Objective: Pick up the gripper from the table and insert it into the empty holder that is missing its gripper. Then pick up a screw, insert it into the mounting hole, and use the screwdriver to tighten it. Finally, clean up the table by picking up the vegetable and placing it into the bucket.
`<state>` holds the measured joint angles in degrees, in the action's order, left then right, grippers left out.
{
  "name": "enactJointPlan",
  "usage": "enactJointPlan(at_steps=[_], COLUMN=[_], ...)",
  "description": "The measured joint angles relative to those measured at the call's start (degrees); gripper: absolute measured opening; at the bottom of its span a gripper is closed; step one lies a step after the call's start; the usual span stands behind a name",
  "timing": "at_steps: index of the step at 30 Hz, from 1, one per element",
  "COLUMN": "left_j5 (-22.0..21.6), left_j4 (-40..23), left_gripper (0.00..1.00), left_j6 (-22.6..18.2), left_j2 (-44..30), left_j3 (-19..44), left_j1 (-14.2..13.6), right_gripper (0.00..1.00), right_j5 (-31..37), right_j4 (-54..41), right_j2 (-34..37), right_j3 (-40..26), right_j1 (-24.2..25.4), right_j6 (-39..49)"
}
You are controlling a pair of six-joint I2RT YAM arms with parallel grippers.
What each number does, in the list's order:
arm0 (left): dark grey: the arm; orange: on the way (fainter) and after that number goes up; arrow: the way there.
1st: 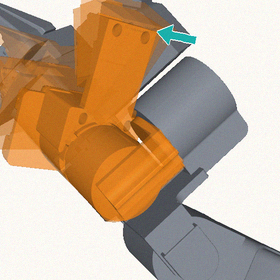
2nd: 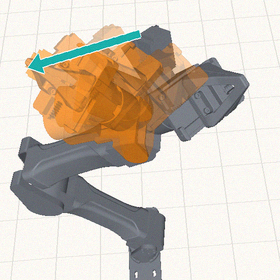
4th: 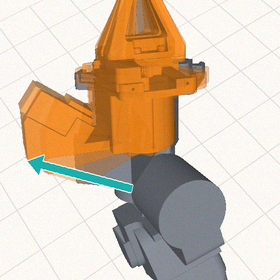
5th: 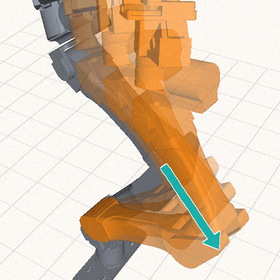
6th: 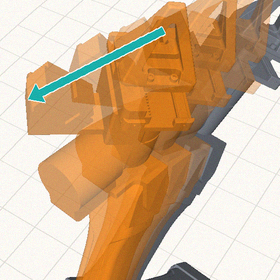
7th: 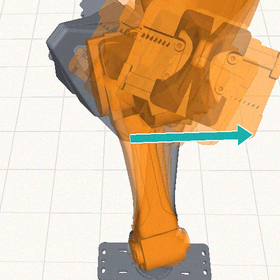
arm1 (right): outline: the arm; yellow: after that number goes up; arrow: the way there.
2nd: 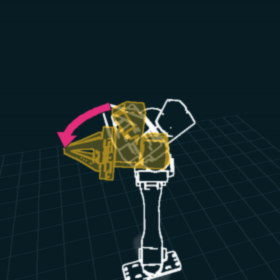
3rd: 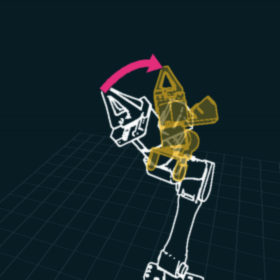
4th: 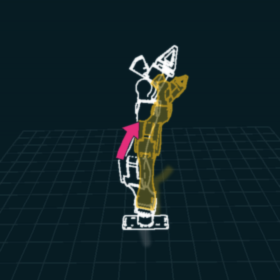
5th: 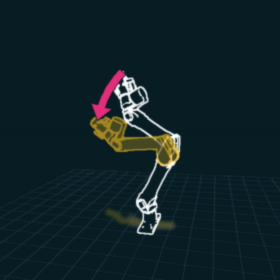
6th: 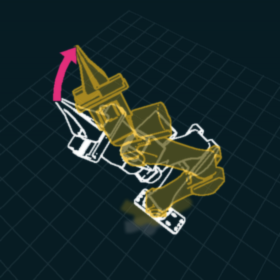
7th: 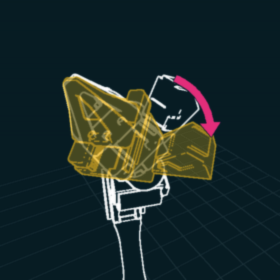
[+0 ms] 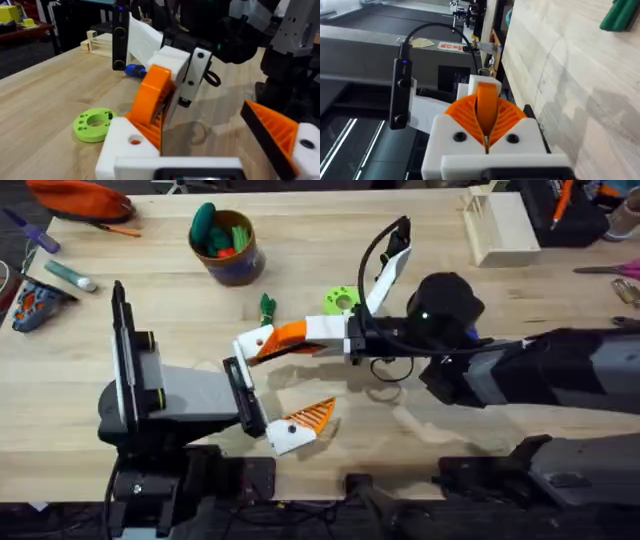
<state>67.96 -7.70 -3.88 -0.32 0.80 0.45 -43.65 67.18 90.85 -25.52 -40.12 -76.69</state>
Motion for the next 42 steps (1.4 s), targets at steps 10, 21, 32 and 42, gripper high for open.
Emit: enactJointPlan(at_steps=[10,21,32,42], left_j5=[-0.1,-0.1,-0.3,-0.2], left_j4=[0.0,0.0,0.0,0.0], left_gripper=[0.999,0.999,0.999,0.999], left_j6=[0.0,0.0,0.0,0.0], left_j2=[0.0,0.0,0.0,0.0], left_j3=[0.0,0.0,0.0,0.0], left_j1=[0.0,0.0,0.0,0.0], right_gripper=[0.011,0.011,0.011,0.011], right_j5=[1.0,1.1,0.6,0.1], right_j4=[0.1,0.1,-1.3,-1.4], right_j2=[0.0,0.0,0.0,0.0], right_j3=[0.1,0.1,-0.6,-0.7], right_j1=[-0.2,-0.2,-0.2,0.1], right_j6=[0.2,1.7,2.8,3.3])
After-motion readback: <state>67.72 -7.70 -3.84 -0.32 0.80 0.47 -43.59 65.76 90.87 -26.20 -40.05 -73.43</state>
